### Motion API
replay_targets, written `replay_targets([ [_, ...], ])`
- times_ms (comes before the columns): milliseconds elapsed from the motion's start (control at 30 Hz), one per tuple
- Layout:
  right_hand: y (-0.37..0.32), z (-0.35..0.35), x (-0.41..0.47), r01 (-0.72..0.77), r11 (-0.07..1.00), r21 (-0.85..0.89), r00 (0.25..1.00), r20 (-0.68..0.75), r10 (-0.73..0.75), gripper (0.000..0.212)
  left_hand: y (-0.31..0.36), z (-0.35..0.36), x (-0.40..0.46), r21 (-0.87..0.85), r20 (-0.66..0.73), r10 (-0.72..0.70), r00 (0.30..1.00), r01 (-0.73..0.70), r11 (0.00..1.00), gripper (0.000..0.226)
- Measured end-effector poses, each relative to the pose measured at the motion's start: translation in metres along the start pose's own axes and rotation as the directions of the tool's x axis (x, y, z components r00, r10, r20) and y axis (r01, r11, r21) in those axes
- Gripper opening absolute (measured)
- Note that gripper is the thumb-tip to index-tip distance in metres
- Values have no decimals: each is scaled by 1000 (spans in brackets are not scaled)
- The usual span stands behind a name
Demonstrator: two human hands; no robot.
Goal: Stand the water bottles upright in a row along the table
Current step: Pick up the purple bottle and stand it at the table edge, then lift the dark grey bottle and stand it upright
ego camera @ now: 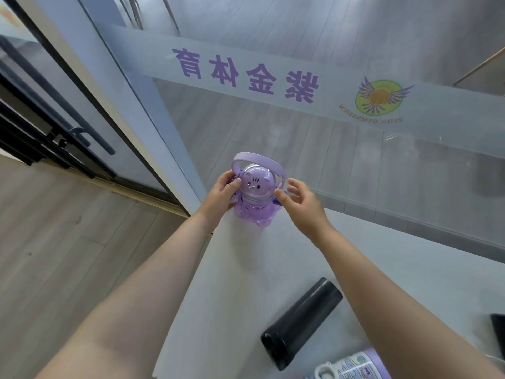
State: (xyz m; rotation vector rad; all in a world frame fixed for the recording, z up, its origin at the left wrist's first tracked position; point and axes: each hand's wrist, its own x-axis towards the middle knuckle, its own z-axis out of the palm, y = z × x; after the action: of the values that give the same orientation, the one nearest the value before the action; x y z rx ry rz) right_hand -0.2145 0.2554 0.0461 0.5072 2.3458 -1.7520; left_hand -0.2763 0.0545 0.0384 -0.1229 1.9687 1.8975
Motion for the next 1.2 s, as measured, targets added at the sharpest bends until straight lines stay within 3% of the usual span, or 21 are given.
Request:
replay_targets([
  [167,28,-23,-47,54,991,-126,996,-62,-62,46,-24,-8,-31,117,-120,37,992,-23,993,49],
  [267,54,-34,-83,80,984,-161,992,-81,-93,34,-45,-7,-55,190,-167,28,986,5,982,45],
  [367,79,-41,-123,96,972,-213,993,-49,-109,29,-70,-1,-84,152,-141,-38,989,60,987,35],
  [467,99,-42,-161,91,954,-285,995,-2,-95,35,-98,8,-117,257,-41,-108,993,115,960,28],
  [633,141,-28,-191,249,816,-522,968,110,-225,48,-130,30,-172,386,163,-267,950,187,903,19],
  [767,158,-17,-198,266,712,-650,963,156,-217,61,-144,53,-206,504,290,-355,889,173,846,44],
  [900,160,-10,-197,291,612,-735,953,169,-251,70,-151,64,-221,587,290,-279,916,60,807,75],
  [1100,154,-8,-194,297,519,-802,952,207,-225,81,-138,70,-230,558,247,-197,949,27,829,67],
  [1200,148,-6,-196,302,493,-816,946,193,-260,96,-122,68,-234,541,209,-170,963,30,840,66],
])
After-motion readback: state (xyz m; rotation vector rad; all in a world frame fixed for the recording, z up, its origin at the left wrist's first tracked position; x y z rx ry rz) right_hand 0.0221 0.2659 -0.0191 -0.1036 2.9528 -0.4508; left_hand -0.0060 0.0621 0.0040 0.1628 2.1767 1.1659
